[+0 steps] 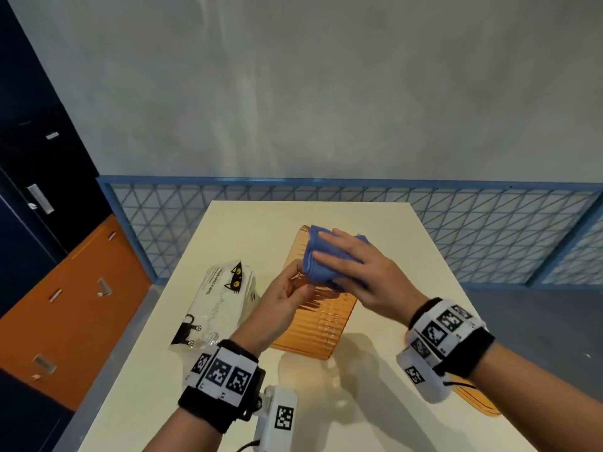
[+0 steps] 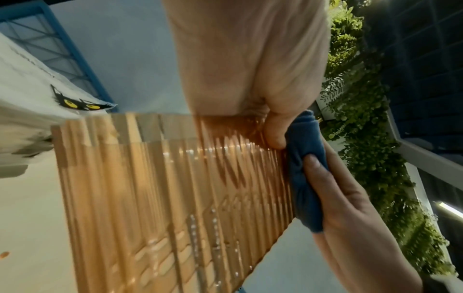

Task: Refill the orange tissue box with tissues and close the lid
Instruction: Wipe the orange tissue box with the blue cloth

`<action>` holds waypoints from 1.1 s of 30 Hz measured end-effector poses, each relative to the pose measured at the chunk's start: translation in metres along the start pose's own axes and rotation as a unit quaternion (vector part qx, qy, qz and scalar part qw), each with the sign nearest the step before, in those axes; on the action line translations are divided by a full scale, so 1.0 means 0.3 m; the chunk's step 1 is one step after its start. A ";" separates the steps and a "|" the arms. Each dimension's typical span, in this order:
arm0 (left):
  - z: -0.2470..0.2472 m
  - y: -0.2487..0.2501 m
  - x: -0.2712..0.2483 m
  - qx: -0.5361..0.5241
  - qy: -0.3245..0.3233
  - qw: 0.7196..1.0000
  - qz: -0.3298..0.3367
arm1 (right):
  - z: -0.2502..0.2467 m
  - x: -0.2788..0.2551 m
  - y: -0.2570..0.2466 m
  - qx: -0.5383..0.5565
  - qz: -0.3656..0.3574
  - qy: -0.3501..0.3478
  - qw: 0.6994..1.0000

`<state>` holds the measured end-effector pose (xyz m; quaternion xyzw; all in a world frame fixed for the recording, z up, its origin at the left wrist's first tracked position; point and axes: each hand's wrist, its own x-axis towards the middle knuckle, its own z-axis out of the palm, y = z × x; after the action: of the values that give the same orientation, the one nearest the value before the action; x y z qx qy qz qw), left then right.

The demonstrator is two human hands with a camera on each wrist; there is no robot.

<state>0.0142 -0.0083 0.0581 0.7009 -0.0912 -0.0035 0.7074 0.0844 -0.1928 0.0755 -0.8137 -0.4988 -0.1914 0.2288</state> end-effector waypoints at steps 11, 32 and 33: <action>0.008 0.015 -0.004 0.021 0.009 1.000 0.016 | -0.015 0.022 -0.084 0.166 0.133 -0.006 0.977; -0.007 0.055 -0.037 -0.061 -0.066 0.996 -0.019 | -0.066 0.147 -0.031 0.176 0.173 -0.058 0.967; -0.003 0.059 -0.041 -0.040 -0.075 0.996 -0.016 | -0.082 0.175 -0.004 0.221 0.242 -0.097 0.940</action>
<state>0.0000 -0.0053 0.0742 0.6713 -0.1323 -0.0713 0.7258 0.1039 -0.1682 0.1244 -0.8533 -0.3367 0.0644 0.3928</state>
